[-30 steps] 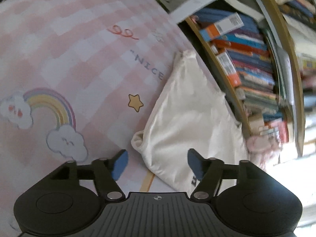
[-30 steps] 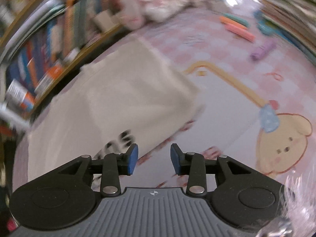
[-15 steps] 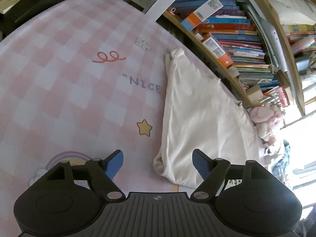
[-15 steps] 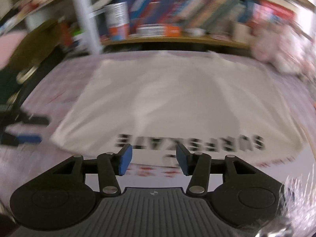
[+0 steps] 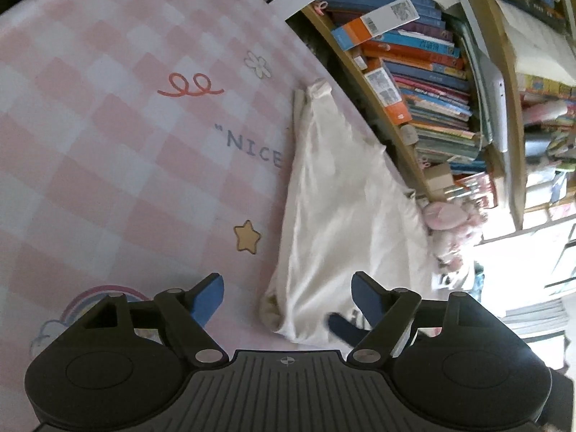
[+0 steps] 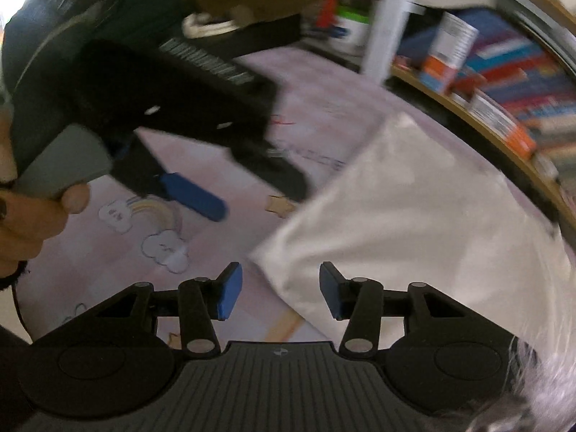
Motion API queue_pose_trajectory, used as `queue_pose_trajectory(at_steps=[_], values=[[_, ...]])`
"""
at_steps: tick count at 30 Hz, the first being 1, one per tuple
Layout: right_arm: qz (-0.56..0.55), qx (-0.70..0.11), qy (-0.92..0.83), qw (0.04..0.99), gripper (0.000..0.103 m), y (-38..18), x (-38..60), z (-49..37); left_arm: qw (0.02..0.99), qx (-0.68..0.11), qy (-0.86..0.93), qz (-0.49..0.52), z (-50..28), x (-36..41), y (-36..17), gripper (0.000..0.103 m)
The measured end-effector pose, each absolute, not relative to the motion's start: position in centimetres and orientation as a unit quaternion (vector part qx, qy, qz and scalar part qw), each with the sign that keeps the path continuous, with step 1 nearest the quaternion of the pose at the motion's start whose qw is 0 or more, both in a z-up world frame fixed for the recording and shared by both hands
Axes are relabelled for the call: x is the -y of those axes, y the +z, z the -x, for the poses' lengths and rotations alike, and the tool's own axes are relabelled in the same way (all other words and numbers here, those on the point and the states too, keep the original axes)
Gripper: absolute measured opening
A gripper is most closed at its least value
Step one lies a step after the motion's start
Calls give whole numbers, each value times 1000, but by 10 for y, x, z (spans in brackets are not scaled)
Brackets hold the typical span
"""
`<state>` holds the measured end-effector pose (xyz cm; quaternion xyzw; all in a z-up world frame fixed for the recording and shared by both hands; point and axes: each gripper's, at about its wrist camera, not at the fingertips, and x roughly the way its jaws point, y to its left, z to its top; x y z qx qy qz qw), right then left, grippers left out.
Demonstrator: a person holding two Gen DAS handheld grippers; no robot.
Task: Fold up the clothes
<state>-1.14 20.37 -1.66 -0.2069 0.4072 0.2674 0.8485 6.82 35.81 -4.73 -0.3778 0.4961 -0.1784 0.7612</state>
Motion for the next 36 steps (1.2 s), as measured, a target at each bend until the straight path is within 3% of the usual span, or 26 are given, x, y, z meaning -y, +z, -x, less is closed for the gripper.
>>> queue_pose_trajectory(at_steps=[3, 6, 8, 9, 16, 21, 24, 26, 28, 36], values=[[239, -410, 271, 838, 42, -26, -219, 6, 752, -496, -185, 392, -70, -358, -50, 80], [245, -417, 261, 836, 25, -34, -224, 0, 741, -499, -191, 407, -71, -357, -55, 80], [237, -418, 255, 839, 7, -33, -222, -4, 733, -501, -196, 417, -72, -356, -58, 80], [234, -418, 252, 841, 5, -33, -220, -5, 729, -502, -198, 422, -73, -355, -59, 80], [160, -389, 234, 876, 4, 10, -190, -1, 678, -500, -228, 488, -82, -346, -77, 80], [133, -408, 234, 872, 4, 12, -180, -1, 655, -488, -256, 516, -91, -331, -84, 78], [129, -419, 238, 867, 7, 10, -177, 4, 657, -488, -260, 512, -93, -323, -84, 77], [127, -421, 240, 866, 22, 11, -176, 8, 660, -488, -260, 508, -93, -322, -85, 77], [125, -420, 237, 867, 30, 13, -172, 11, 657, -489, -256, 513, -93, -323, -88, 77], [93, -433, 171, 880, 52, 16, -141, 17, 655, -493, -253, 514, -92, -325, -89, 77]])
